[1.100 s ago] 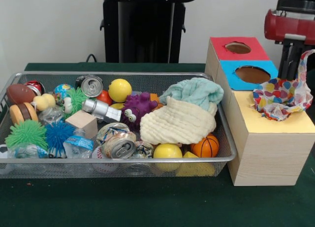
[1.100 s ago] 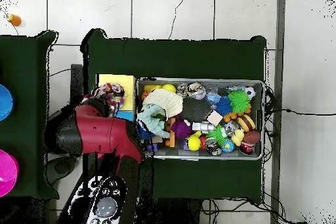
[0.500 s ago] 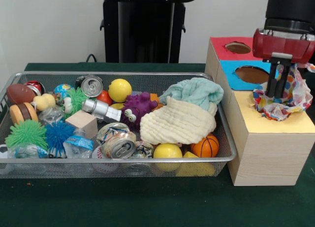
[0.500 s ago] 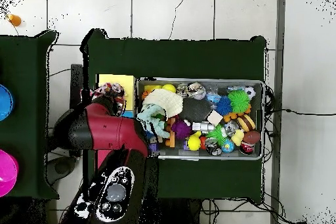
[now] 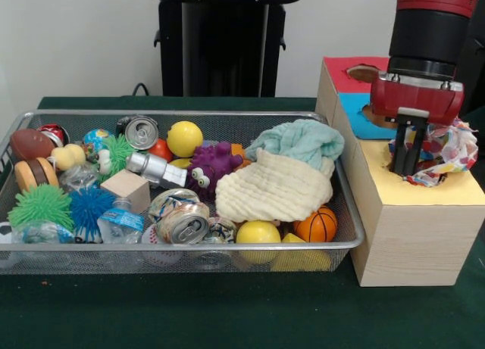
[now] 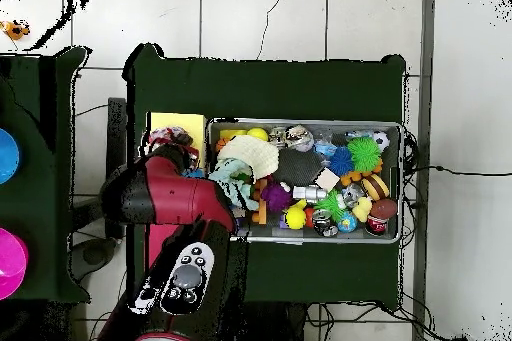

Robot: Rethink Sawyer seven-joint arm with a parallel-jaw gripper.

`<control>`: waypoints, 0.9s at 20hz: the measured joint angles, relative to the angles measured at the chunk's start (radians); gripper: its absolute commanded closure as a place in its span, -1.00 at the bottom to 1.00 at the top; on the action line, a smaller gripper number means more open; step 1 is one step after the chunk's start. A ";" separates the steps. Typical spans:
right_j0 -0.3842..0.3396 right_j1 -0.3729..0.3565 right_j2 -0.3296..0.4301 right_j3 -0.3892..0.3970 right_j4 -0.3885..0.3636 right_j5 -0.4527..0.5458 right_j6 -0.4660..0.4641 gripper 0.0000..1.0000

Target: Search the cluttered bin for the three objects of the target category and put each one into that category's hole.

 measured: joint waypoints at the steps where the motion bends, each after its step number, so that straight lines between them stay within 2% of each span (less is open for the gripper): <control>1: 0.000 0.001 0.000 0.000 0.000 -0.002 0.000 1.00; 18: -0.008 0.003 0.013 -0.001 0.000 -0.019 0.000 1.00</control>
